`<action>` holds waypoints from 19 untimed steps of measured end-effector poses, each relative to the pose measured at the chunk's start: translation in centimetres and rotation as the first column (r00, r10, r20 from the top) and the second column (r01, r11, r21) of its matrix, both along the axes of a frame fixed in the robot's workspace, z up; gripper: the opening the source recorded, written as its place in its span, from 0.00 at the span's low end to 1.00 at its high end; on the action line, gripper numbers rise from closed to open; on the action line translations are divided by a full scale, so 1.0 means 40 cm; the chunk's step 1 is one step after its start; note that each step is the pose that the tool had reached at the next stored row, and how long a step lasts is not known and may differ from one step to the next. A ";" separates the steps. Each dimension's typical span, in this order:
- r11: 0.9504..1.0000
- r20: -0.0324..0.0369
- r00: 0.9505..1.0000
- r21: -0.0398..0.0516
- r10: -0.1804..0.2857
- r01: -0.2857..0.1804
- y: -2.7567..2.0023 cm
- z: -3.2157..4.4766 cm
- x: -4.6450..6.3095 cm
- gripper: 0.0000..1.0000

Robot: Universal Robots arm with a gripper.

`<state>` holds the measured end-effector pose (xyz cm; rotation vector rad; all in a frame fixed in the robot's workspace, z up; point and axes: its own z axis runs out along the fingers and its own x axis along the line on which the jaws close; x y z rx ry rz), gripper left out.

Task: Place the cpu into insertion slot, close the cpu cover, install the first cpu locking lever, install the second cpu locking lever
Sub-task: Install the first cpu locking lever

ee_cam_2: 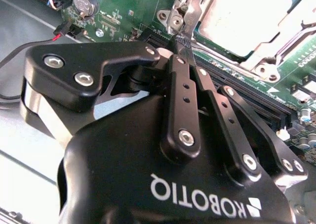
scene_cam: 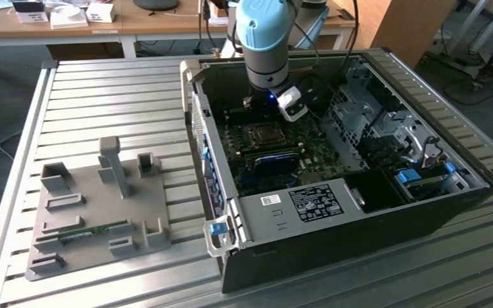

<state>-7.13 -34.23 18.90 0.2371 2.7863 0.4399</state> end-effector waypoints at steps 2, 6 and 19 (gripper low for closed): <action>1.000 0.000 1.000 0.001 0.000 0.000 0.000 -0.001 -0.002 0.11; 1.000 0.000 1.000 0.001 0.000 0.000 0.000 -0.004 -0.003 0.11; 1.000 0.000 1.000 0.006 0.000 0.000 0.000 -0.008 -0.003 0.11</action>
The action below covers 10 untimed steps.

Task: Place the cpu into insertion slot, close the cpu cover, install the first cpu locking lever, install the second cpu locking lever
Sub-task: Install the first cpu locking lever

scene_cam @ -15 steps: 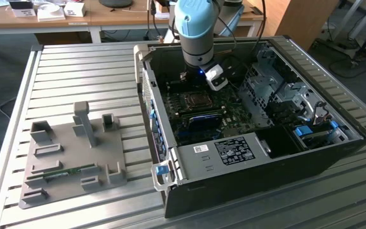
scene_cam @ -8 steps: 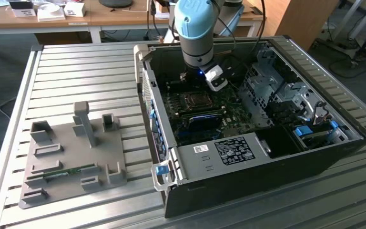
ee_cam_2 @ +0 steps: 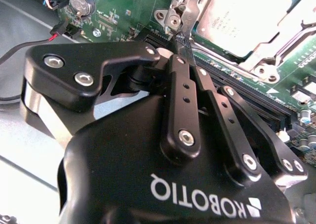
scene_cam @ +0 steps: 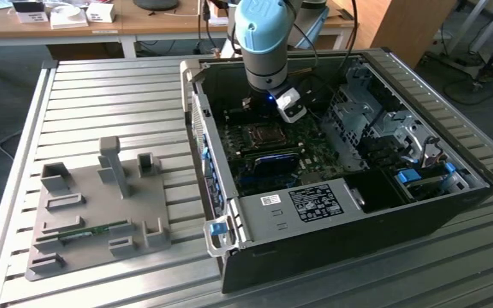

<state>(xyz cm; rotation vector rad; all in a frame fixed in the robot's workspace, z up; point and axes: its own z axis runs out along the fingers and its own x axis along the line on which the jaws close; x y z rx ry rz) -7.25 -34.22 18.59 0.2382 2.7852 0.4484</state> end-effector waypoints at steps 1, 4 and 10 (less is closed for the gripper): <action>1.000 0.000 1.000 0.001 0.000 0.000 0.000 0.000 0.000 0.11; 1.000 0.000 1.000 0.001 0.000 0.000 0.000 0.000 0.000 0.11; 1.000 0.000 1.000 0.001 0.000 0.000 0.000 -0.002 0.000 0.11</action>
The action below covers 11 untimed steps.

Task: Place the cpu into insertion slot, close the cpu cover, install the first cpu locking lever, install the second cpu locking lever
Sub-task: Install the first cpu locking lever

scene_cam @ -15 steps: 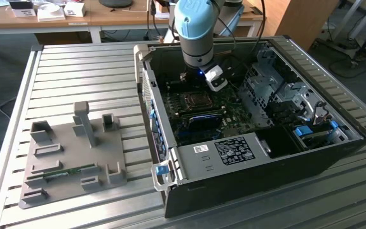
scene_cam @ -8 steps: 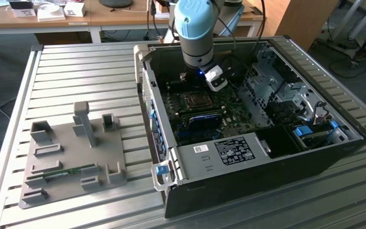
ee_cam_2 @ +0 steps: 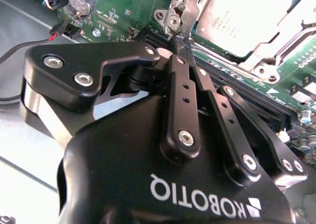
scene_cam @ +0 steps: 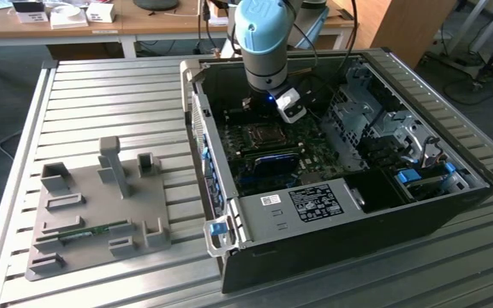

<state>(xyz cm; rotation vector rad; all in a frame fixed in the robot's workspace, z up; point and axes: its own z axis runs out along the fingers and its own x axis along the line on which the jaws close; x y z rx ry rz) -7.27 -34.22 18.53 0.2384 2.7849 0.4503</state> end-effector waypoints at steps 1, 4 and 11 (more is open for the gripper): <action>1.000 0.000 1.000 0.000 0.000 0.000 0.000 0.000 0.000 0.11; 1.000 0.000 1.000 0.004 0.000 0.000 0.000 -0.001 0.000 0.11; 1.000 0.000 1.000 0.004 0.000 0.000 0.000 -0.001 0.000 0.11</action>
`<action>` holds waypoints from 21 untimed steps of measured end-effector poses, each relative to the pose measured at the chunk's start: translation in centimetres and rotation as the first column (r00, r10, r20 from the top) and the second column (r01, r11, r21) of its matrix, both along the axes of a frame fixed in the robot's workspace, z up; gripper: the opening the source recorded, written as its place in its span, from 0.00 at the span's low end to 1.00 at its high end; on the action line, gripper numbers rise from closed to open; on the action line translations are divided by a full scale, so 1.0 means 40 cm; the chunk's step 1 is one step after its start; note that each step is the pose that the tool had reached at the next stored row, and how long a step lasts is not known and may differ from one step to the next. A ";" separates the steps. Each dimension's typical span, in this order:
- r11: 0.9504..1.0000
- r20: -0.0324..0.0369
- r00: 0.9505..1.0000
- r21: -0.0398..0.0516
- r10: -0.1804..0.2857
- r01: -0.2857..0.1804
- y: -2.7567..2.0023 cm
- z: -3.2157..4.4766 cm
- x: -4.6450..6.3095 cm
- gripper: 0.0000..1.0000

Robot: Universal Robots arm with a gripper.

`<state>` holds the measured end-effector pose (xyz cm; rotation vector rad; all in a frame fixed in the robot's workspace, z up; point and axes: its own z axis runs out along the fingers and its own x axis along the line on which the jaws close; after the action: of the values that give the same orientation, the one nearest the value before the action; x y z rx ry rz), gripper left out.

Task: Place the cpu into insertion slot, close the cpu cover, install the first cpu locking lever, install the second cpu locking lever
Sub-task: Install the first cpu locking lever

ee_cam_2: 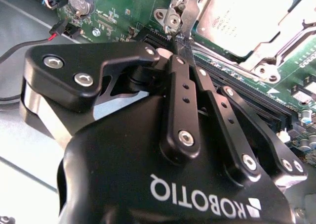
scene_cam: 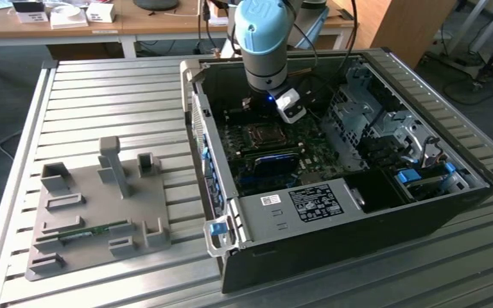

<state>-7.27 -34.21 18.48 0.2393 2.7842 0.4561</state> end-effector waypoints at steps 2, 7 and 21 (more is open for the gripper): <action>1.000 0.000 1.000 0.000 0.000 0.000 0.000 0.002 0.000 0.11; 1.000 0.000 1.000 -0.001 0.000 0.000 0.000 0.019 0.000 0.11; 1.000 -0.017 1.000 -0.001 0.000 0.000 0.000 0.035 0.001 0.11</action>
<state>-7.24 -34.22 19.87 0.2440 2.8008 0.4542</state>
